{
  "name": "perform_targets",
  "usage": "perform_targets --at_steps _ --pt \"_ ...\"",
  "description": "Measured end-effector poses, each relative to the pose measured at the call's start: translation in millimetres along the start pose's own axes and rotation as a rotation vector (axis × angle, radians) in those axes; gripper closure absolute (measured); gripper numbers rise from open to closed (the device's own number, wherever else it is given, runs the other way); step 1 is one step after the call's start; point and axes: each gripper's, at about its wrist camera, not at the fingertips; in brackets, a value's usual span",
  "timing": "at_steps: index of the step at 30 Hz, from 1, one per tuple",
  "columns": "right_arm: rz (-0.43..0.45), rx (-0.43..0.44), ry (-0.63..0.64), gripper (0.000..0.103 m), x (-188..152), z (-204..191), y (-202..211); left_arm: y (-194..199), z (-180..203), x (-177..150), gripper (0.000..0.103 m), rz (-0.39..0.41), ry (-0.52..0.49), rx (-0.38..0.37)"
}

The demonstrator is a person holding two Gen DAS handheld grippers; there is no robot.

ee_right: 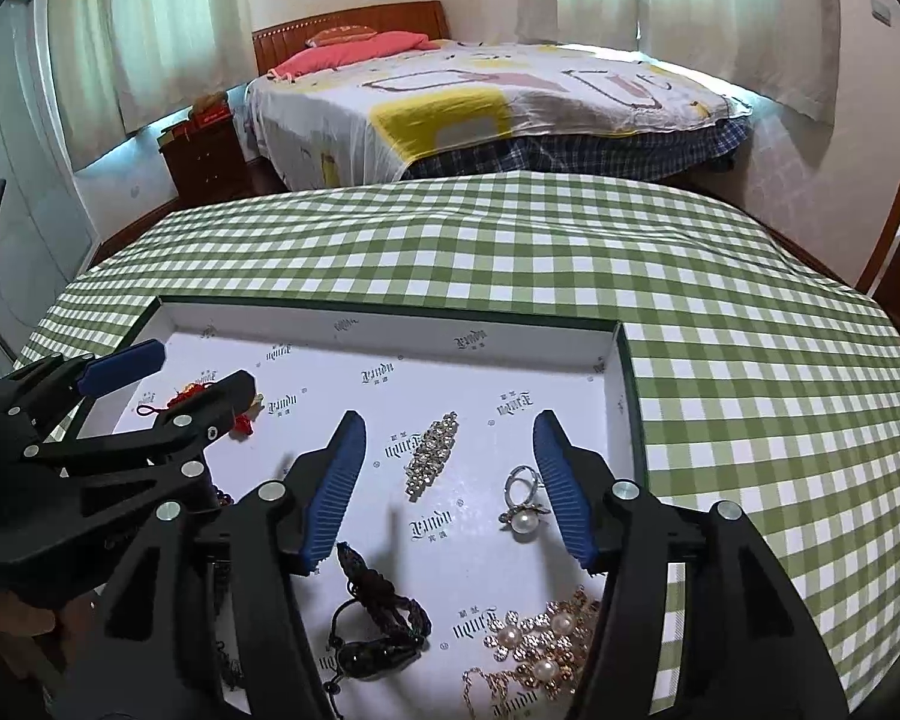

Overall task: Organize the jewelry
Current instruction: 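Withdraw both tools from the tray back over the remaining jewelry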

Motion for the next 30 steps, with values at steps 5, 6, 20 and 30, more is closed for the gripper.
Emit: perform_targets --at_steps 5,6,20,30 --pt "0.02 -0.006 -0.011 0.044 -2.4 2.0 12.6 20.7 -2.5 -3.4 0.031 0.046 0.017 0.009" --pt "0.024 -0.007 -0.014 0.044 -3.9 2.5 16.4 25.0 -3.5 -4.5 0.031 0.053 0.022 0.007" --pt "0.047 -0.038 -0.013 0.044 -38.7 -2.6 59.5 72.6 -7.7 -31.9 0.03 0.098 0.062 -0.005" --pt "0.03 -0.041 -0.003 0.044 -72.5 -8.0 79.3 92.1 -20.6 -59.4 0.03 0.086 0.106 0.007"
Point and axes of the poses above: each gripper's, at about its wrist camera, not at the fingertips, and y roughly against the way its jaws point, z to its right, x to its top, and after that the axes turned 4 degrees about -x, right-handed
